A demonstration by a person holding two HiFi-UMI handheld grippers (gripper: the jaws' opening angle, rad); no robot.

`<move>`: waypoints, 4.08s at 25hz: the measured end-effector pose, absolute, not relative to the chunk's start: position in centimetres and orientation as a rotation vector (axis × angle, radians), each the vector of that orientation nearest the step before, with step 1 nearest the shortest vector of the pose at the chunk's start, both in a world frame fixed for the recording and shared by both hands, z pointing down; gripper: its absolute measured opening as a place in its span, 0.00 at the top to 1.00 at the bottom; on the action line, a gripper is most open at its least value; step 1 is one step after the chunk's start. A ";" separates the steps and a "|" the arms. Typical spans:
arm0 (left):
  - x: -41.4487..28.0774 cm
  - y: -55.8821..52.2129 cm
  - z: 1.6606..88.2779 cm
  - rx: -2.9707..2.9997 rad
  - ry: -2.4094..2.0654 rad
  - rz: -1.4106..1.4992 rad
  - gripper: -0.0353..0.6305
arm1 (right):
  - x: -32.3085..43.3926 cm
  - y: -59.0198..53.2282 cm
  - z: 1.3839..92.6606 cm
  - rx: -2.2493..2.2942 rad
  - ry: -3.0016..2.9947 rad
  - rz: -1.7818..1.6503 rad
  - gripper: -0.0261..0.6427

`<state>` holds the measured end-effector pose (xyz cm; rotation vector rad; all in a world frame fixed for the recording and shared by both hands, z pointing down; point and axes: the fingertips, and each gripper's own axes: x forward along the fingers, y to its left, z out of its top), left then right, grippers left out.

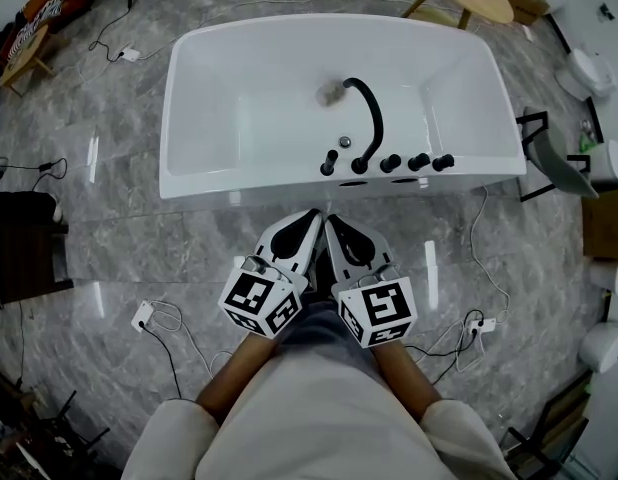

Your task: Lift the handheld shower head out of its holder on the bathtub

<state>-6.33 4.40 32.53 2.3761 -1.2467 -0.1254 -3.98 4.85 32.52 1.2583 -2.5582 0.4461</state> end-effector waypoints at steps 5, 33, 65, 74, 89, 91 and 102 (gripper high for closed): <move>-4.9 1.4 32.7 2.369 -1.251 -0.123 0.94 | -2.5 1.8 32.7 1.253 -2.561 0.457 0.93; -4.5 -10.9 36.9 2.330 -1.472 -0.197 0.94 | 0.4 -11.7 36.0 1.140 -2.609 0.446 0.93; -1.1 -11.1 62.1 2.293 -1.484 0.271 0.75 | 0.8 -11.6 48.3 1.100 -2.477 0.644 0.93; -0.5 -12.2 66.3 2.245 -1.510 0.284 0.75 | 1.3 -11.3 49.9 1.092 -2.461 0.668 0.93; 0.0 -14.0 69.0 2.248 -1.562 0.290 0.74 | 1.4 -10.6 51.2 1.036 -2.459 0.657 0.93; 0.1 -14.1 69.5 2.237 -1.565 0.291 0.74 | 1.4 -10.7 51.3 1.033 -2.459 0.658 0.93; 0.3 -14.8 71.4 2.183 -1.597 0.289 0.73 | 1.9 -10.5 52.2 1.011 -2.456 0.664 0.93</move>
